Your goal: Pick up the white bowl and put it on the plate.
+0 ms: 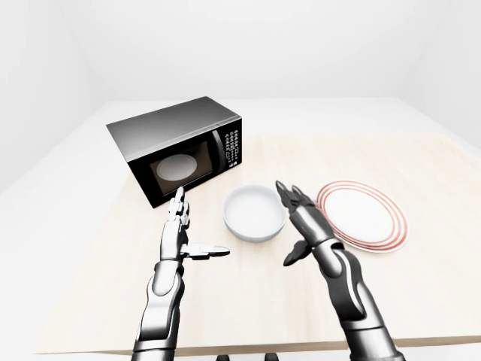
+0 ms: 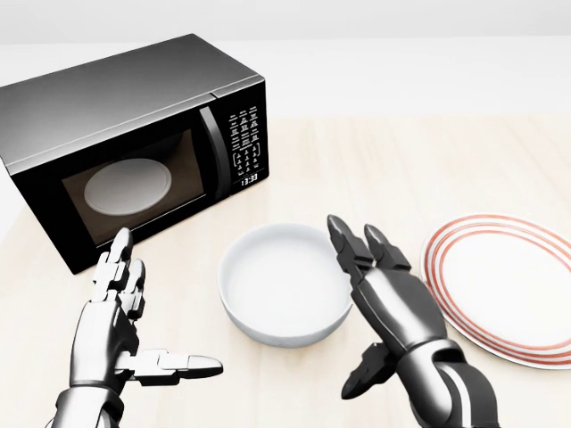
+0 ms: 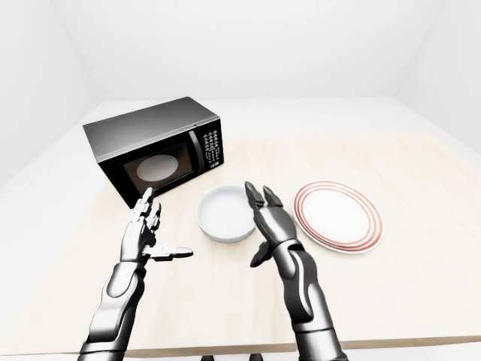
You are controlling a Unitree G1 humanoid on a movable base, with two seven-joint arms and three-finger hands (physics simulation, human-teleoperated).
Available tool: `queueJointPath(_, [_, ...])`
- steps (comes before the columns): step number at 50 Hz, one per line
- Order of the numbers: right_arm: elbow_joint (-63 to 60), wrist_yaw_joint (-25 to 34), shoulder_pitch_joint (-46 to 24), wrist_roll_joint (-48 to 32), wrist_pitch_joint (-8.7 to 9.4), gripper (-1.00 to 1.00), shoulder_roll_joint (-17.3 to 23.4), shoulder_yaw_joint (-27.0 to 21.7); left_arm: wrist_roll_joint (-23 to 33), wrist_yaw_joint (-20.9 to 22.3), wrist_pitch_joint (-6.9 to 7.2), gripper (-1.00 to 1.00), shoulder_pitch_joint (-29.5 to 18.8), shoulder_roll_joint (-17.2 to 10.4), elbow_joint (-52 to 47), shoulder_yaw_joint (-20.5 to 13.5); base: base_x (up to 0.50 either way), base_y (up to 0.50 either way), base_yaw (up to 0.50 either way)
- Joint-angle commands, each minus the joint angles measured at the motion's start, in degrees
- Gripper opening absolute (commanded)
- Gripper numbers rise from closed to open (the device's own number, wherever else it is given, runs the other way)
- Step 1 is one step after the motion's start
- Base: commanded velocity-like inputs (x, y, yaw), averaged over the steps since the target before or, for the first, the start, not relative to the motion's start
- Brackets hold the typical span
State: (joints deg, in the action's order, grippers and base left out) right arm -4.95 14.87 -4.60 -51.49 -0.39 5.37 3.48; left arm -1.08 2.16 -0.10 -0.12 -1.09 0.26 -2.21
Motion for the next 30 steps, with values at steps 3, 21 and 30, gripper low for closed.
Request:
queueJointPath(3, [-2.88,10.09,-4.46,-18.59,-1.53,1.00,-1.02,3.66,0.00,0.00,0.00,1.00,0.00,0.00,0.00,0.00,0.00,0.00,0.00])
queueJointPath(21, [-1.75,10.77,-5.68,-22.12,-3.07,1.00,-2.46,3.93,0.00,0.00,0.00,1.00,0.00,0.00,0.00,0.00,0.00,0.00,0.00])
queueJointPath(30, [-3.05,13.65,-5.26,-23.66,-3.80,1.00,-2.79,4.76,0.00,0.00,0.00,1.00,0.00,0.00,0.00,0.00,0.00,0.00,0.00])
